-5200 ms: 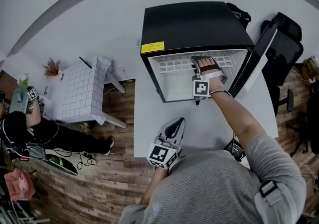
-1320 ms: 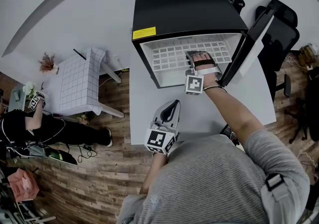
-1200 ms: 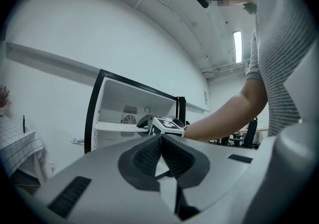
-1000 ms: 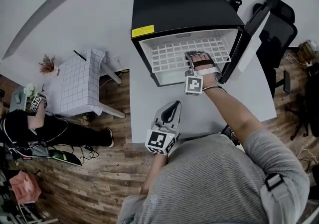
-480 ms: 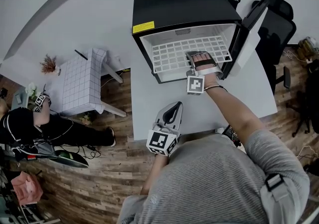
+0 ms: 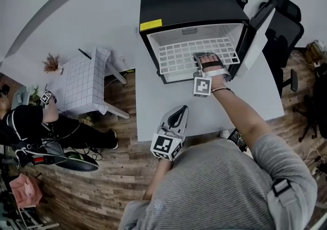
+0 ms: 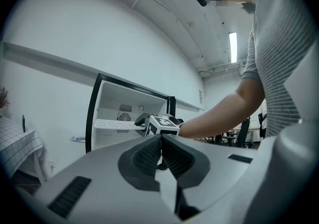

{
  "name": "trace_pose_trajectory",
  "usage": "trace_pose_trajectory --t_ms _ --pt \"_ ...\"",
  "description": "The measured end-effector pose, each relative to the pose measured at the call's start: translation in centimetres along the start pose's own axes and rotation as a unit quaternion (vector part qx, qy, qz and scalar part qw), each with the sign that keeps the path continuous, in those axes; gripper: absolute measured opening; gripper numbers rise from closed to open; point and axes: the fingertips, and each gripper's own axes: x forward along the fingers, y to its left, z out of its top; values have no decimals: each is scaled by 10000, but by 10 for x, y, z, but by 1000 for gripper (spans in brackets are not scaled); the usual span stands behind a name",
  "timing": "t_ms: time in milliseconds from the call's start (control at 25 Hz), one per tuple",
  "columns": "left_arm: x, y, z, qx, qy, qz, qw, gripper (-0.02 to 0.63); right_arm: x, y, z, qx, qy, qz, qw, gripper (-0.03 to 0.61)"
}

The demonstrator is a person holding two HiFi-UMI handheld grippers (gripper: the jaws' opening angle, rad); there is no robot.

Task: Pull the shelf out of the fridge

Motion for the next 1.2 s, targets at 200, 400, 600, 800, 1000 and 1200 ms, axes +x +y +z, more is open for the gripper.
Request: trace_pose_trajectory --t_ms 200,400,600,800,1000,1200 --pt "-4 -1 1 -31 8 -7 10000 12 -4 5 1 58 33 136 9999 37" --pt "-4 -1 2 -57 27 -34 10000 12 -7 2 2 35 41 109 9999 37" --pt "-4 -1 6 -72 24 -53 10000 12 -11 1 2 15 54 144 9999 37" --pt "-6 -2 8 -94 49 -78 9999 11 -13 3 3 33 52 208 9998 37" --pt "-9 -3 8 -101 65 -55 9999 12 -15 -3 2 -63 69 104 9999 37" --pt "-14 -4 7 -85 42 -35 9999 12 -17 2 2 -18 67 180 9998 37"
